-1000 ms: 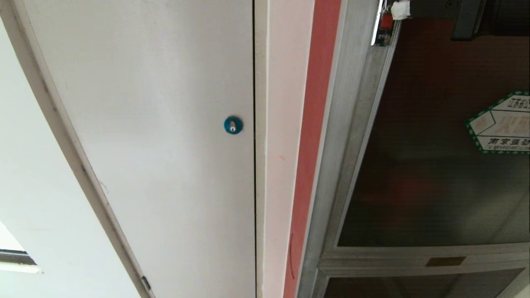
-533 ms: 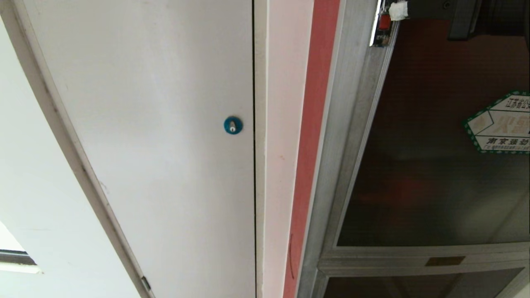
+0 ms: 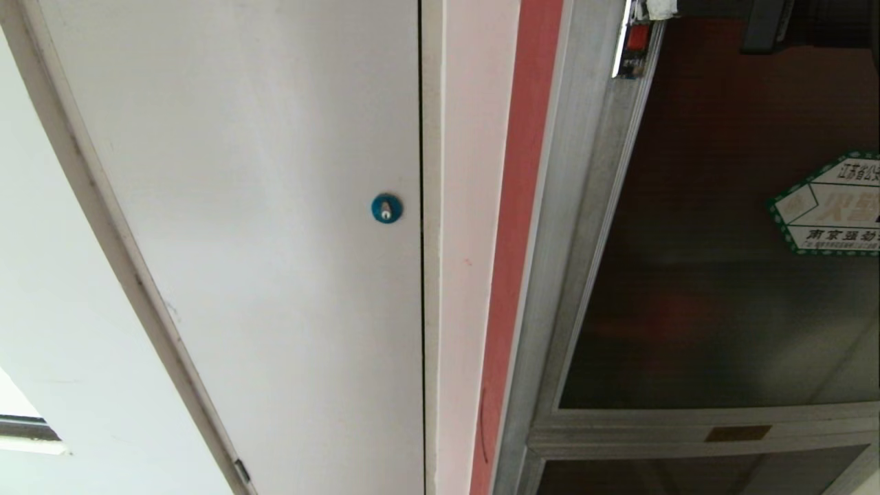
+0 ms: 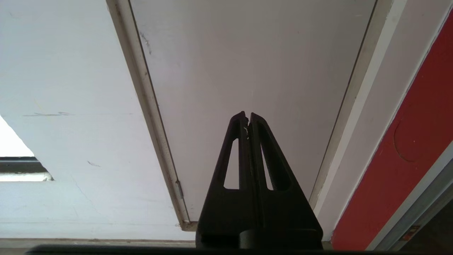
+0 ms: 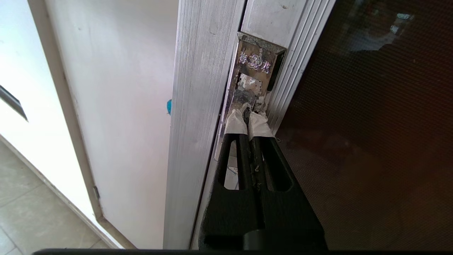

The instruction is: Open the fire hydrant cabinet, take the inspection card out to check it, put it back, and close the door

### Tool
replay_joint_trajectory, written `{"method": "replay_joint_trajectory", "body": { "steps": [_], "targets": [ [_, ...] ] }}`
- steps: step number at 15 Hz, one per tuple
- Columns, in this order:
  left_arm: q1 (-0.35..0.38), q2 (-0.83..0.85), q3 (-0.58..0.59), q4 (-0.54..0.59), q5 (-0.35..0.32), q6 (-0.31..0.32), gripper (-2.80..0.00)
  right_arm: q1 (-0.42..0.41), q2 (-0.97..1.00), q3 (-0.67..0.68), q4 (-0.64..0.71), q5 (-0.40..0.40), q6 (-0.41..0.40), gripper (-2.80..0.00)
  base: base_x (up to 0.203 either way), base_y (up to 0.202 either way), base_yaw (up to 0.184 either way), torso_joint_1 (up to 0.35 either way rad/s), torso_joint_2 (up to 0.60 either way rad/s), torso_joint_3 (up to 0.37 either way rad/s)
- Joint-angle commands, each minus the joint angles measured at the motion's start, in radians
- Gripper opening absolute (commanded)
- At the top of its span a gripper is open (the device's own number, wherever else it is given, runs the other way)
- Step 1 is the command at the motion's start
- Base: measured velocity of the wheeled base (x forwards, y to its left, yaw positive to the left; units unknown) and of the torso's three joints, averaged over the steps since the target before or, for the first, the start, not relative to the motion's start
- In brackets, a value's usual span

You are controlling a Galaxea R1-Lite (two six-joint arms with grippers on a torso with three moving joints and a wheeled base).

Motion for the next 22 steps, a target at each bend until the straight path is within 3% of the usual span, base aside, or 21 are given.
{"method": "replay_joint_trajectory", "body": {
  "steps": [1,22],
  "targets": [
    [0.001,0.0,0.008,0.0,0.0,0.0,-2.8,0.003,0.012,0.001,0.008,-0.001,-0.002,-2.8,0.0,0.0,0.0,0.0,0.0,0.0],
    [0.001,0.0,0.008,0.0,0.0,0.0,-2.8,0.089,-0.003,0.033,0.018,-0.071,-0.002,-2.8,0.0,0.0,0.0,0.0,0.0,0.0]
  ]
}}
